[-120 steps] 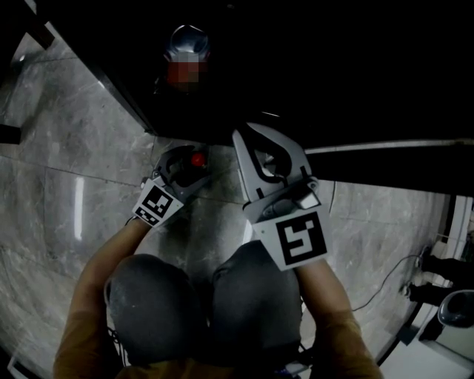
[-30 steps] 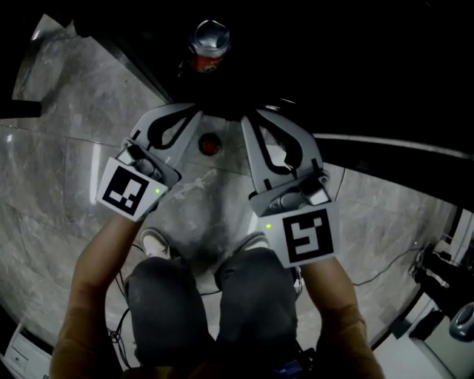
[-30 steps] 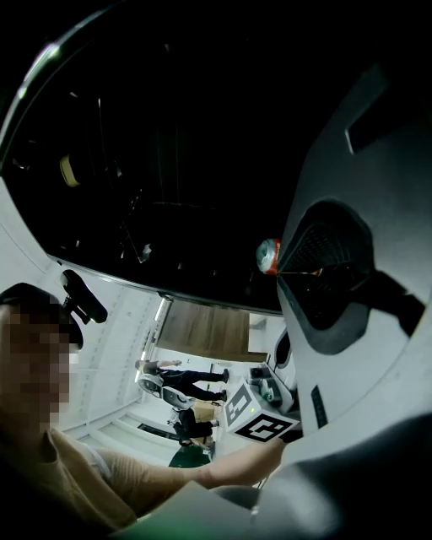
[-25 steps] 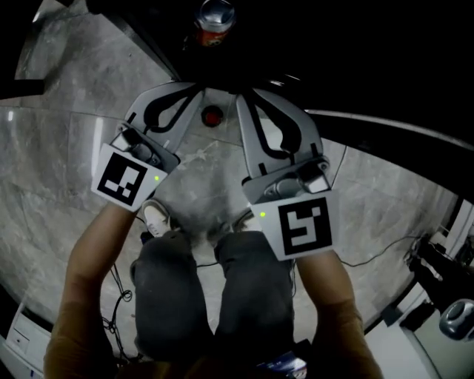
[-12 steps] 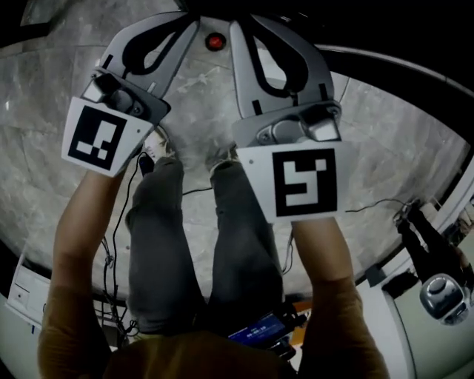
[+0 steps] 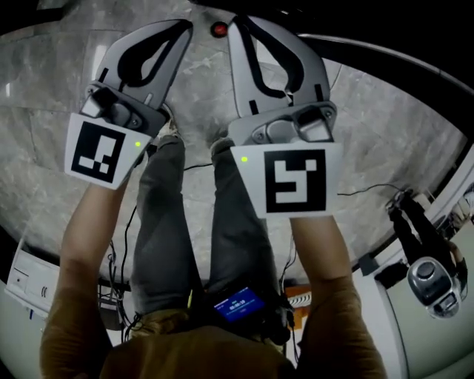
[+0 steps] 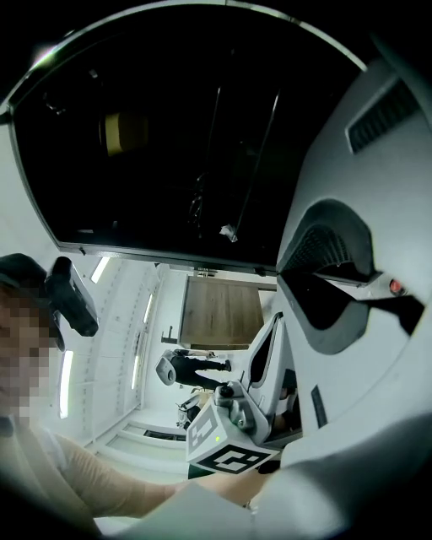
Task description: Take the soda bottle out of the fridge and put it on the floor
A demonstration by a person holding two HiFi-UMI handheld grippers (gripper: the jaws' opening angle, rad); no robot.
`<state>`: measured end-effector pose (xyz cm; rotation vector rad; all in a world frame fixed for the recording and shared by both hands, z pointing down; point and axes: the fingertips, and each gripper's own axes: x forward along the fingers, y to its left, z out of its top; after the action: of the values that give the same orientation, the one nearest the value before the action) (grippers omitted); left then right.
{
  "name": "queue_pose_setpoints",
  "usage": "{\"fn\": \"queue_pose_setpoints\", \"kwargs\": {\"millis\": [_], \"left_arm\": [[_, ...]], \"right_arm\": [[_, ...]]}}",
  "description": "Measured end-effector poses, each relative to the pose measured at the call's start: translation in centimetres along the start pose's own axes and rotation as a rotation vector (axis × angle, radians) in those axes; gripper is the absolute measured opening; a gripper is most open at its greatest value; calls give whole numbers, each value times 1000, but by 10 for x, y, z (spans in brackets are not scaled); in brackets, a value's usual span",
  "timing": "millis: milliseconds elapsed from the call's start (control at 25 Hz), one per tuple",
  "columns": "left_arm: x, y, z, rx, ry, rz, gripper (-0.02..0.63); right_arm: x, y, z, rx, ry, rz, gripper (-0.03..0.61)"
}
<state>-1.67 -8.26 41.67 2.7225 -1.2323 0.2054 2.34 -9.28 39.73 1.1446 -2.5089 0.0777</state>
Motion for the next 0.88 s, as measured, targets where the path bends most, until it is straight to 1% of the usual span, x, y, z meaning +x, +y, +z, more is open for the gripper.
{"fn": "queue_pose_setpoints", "kwargs": {"millis": [120, 280, 440, 640, 760, 880], "left_arm": [[-3, -4, 22, 2, 6, -8, 2], [-6, -3, 33, -7, 20, -15, 2], [-11, 5, 51, -19, 27, 1, 2], [-2, 8, 88, 7, 12, 9, 2], [6, 5, 112, 13, -6, 19, 2], [6, 2, 127, 26, -4, 26, 2]], "right_arm": [[-10, -9, 15, 5, 6, -16, 2], [-10, -13, 19, 16, 24, -32, 2], [-13, -17, 35, 30, 25, -42, 2], [-20, -39, 55, -4, 42, -36, 2], [-23, -55, 74, -26, 21, -26, 2], [-21, -56, 89, -58, -1, 9, 2]]}}
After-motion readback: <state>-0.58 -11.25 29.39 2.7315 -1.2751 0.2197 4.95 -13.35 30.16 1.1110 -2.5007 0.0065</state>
